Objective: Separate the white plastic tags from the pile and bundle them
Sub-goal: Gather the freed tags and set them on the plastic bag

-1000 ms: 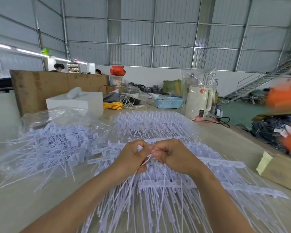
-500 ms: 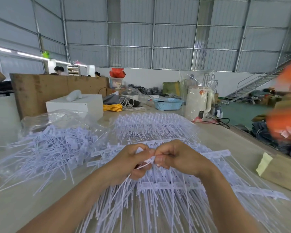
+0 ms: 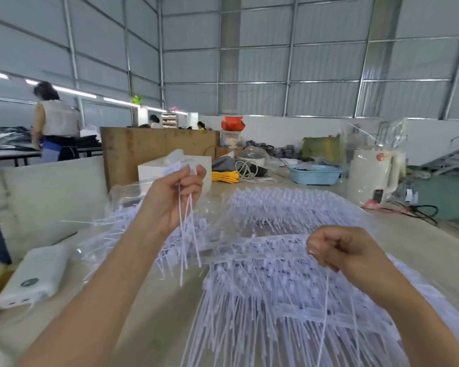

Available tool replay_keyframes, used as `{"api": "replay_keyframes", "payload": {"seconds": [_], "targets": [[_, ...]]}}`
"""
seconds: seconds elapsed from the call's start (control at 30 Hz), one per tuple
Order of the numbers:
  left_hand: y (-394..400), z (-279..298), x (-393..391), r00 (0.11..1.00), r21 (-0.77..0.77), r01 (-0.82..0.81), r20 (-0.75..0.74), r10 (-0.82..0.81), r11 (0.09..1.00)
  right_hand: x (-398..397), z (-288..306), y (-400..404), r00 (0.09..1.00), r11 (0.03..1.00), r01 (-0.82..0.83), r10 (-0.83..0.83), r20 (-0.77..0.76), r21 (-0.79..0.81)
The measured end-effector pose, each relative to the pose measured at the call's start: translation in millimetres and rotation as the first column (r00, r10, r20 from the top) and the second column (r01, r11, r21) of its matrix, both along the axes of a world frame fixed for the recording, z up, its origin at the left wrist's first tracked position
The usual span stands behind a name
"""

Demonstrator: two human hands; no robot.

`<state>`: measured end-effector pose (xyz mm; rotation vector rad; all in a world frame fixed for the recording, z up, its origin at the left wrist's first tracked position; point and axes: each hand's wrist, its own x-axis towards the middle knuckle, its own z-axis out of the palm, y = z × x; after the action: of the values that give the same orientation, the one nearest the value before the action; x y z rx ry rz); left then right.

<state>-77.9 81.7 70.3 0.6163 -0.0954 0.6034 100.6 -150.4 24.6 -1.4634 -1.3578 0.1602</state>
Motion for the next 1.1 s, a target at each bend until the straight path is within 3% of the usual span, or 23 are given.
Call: {"api": "replay_keyframes", "payload": {"seconds": [0.03,0.07,0.1,0.13,0.17,0.23,0.27,0.33,0.4,0.47,0.57,0.7,1.0,1.07,1.1], "targets": [[17,3,-11,0.980,0.098,-0.088,-0.172,0.104,0.991,0,0,1,1.000,1.000,0.005,-0.005,-0.006,0.000],[32,2,-20,0.902,0.252,-0.159,-0.355,0.244,0.955,-1,1,1,1.000,1.000,0.009,-0.009,-0.008,-0.005],[48,-2,-27,0.756,0.461,-0.165,-0.508,0.412,0.872,-2,2,2,1.000,1.000,0.013,-0.013,-0.006,-0.013],[61,-8,-31,0.559,0.678,-0.072,-0.580,0.593,0.732,-3,2,3,1.000,1.000,0.016,-0.016,0.000,-0.024],[72,-15,-32,0.363,0.813,0.091,-0.564,0.741,0.575,-5,3,4,1.000,0.999,0.017,-0.017,0.009,-0.038],[90,-29,-27,0.140,0.859,0.395,-0.408,0.902,0.327,-8,4,6,1.000,0.998,0.016,-0.015,0.018,-0.064],[97,-36,-20,0.116,0.834,0.506,-0.317,0.941,0.219,-9,4,7,1.000,0.997,0.017,-0.016,0.020,-0.072],[109,-47,-4,0.164,0.772,0.636,-0.147,0.976,0.009,-10,5,9,0.999,0.996,0.029,-0.027,0.023,-0.082],[118,-55,10,0.193,0.723,0.680,-0.018,0.981,-0.121,-11,4,9,0.999,0.996,0.040,-0.039,0.022,-0.085],[129,-60,23,0.169,0.656,0.728,0.110,0.980,-0.199,-11,4,9,0.999,0.996,0.048,-0.047,0.016,-0.075],[143,-61,35,0.075,0.595,0.785,0.186,0.980,-0.173,-11,3,11,0.998,0.996,0.054,-0.053,0.015,-0.064],[151,-62,37,-0.092,0.682,0.731,0.104,0.990,-0.004,-10,0,12,0.998,0.995,0.057,-0.054,0.032,-0.085],[81,-19,27,-0.147,0.426,0.899,0.066,0.987,0.105,-8,-4,16,0.997,0.983,0.051,-0.040,0.067,-0.178],[44,-6,30,-0.120,0.399,0.915,0.136,0.983,0.056,-9,-4,16,0.997,0.979,0.050,-0.039,0.061,-0.200],[23,-1,32,-0.071,0.436,0.900,0.190,0.979,-0.019,-9,-4,16,0.997,0.977,0.056,-0.043,0.068,-0.206]]}}
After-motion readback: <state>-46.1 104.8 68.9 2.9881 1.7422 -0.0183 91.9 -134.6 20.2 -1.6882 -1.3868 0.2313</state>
